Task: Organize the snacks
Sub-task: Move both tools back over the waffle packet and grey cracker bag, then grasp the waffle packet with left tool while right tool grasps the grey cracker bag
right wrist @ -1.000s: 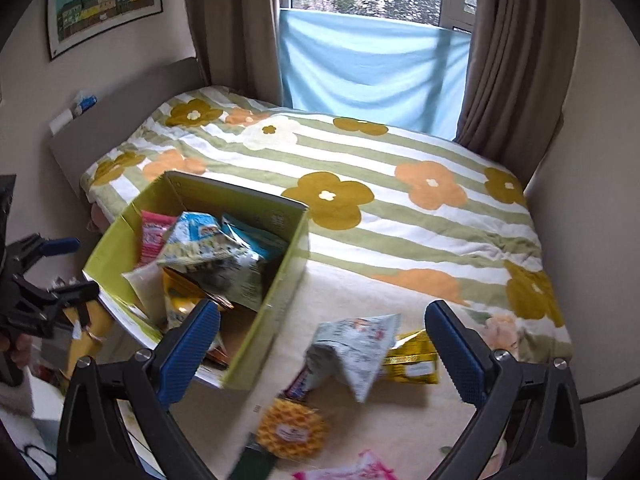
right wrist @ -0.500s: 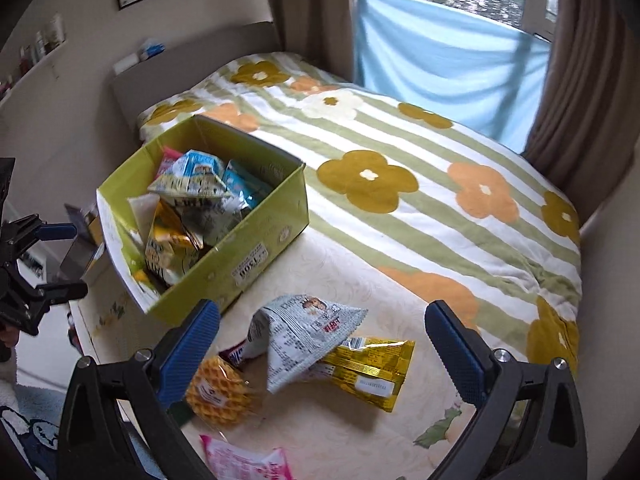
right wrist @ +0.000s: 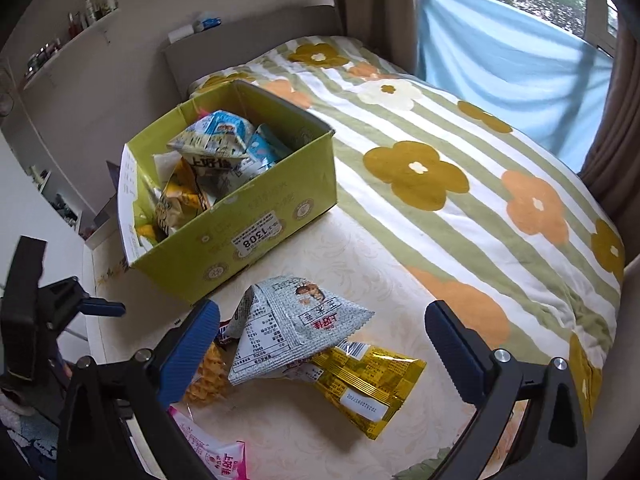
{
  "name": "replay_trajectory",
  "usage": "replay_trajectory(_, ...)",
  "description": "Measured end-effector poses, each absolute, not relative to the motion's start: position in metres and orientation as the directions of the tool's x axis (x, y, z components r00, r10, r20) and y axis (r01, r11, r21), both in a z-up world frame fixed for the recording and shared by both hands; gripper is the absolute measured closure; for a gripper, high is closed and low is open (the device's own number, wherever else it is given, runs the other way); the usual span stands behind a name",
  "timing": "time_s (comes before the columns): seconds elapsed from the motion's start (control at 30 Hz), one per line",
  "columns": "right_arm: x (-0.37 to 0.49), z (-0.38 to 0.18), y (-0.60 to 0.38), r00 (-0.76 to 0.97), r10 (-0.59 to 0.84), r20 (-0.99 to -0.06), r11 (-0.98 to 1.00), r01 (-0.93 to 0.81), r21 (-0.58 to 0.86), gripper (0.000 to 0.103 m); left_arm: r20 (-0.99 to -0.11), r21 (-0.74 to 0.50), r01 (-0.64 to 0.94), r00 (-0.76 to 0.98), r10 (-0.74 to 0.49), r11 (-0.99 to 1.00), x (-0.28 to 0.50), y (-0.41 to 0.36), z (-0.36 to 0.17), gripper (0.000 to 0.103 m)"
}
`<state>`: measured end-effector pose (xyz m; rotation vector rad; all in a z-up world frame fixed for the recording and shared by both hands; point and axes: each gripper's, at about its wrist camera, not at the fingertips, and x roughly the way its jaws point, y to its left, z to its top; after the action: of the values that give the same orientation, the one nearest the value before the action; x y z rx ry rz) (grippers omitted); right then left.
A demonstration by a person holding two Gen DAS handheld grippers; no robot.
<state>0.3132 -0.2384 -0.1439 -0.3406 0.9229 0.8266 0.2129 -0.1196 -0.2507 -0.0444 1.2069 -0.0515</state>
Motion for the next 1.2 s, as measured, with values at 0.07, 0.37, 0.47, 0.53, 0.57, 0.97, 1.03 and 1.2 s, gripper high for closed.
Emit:
replay_trajectory(0.07, 0.314, -0.151, -0.235, 0.320, 0.475, -0.820, 0.641, -0.764, 0.073, 0.001, -0.937, -0.065, 0.011, 0.344, -0.065, 0.998, 0.218, -0.123, -0.264, 0.000)
replay_trajectory(0.37, 0.328, -0.169, -0.232, 0.287, 0.482, -0.828, 0.652, -0.748, 0.121, 0.001, -0.958, 0.014, 0.035, 0.286, 0.003, 0.999, 0.238, -0.141, -0.305, 0.000)
replay_trajectory(0.47, 0.328, -0.173, -0.225, 0.274, 0.476, -0.836, 0.631, -0.768, 0.108, 0.001, -0.961, 0.035, 0.048, 0.277, 0.020, 0.998, 0.241, -0.148, -0.311, 0.000)
replay_trajectory(0.53, 0.329, -0.176, -0.221, 0.263, 0.472, -0.841, 0.619, -0.778, 0.105, 0.001, -0.961, 0.061, 0.064, 0.272, 0.042, 0.996, 0.243, -0.153, -0.315, 0.000)
replay_trajectory(0.57, 0.330, -0.176, -0.219, 0.257, 0.475, -0.842, 0.613, -0.783, 0.107, 0.001, -0.961, 0.065, 0.070, 0.272, 0.044, 0.995, 0.243, -0.153, -0.316, 0.000)
replay_trajectory(0.97, 0.331, -0.198, -0.185, 0.160, 0.411, -0.898, 0.466, -0.883, 0.056, 0.001, -0.964, 0.046, 0.104, 0.267, 0.017, 0.993, 0.246, -0.153, -0.331, 0.000)
replay_trajectory(1.03, 0.330, -0.203, -0.179, 0.144, 0.388, -0.911, 0.430, -0.902, 0.041, 0.001, -0.966, 0.002, 0.083, 0.258, -0.020, 0.997, 0.247, -0.145, -0.333, 0.001)
replay_trajectory(1.2, 0.328, -0.217, -0.165, 0.116, 0.304, -0.946, 0.328, -0.945, -0.010, 0.001, -0.961, 0.008, 0.081, 0.277, -0.015, 0.997, 0.244, -0.140, -0.328, 0.021)
